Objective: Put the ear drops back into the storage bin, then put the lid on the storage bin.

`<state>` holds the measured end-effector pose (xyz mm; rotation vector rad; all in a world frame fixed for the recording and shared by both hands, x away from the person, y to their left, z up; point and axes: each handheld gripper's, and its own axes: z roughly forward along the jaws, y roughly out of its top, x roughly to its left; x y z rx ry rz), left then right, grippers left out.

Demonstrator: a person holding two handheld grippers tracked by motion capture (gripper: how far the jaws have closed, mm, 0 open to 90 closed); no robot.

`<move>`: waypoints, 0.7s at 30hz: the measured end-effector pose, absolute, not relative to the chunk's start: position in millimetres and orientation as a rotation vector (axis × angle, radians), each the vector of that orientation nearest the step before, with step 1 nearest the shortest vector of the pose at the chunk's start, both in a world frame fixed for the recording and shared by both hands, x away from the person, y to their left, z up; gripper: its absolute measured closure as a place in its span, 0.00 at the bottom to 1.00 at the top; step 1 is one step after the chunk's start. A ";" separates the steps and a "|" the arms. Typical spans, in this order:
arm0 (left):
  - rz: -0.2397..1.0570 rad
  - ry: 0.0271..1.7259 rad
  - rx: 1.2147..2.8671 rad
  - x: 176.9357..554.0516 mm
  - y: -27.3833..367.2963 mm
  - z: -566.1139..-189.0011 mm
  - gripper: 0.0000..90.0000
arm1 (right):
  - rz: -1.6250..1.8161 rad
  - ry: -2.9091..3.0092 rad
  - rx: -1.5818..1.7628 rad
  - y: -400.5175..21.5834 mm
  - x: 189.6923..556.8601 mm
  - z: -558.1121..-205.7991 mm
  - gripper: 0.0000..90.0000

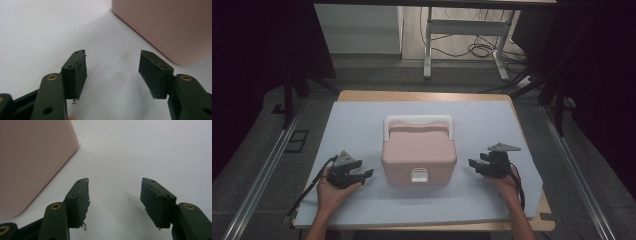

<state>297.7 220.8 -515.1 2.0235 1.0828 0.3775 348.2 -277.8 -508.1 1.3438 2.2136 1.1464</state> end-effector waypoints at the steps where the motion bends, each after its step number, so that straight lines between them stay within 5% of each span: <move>1: 0.378 1.081 2.023 297.4 220.6 -514.6 0.44 | 1.150 2.215 1.340 -277.8 347.9 -507.7 0.44; 21: 0.375 1.073 2.002 293.0 221.1 -510.0 0.44 | 1.152 2.206 1.329 -278.7 343.3 -505.7 0.44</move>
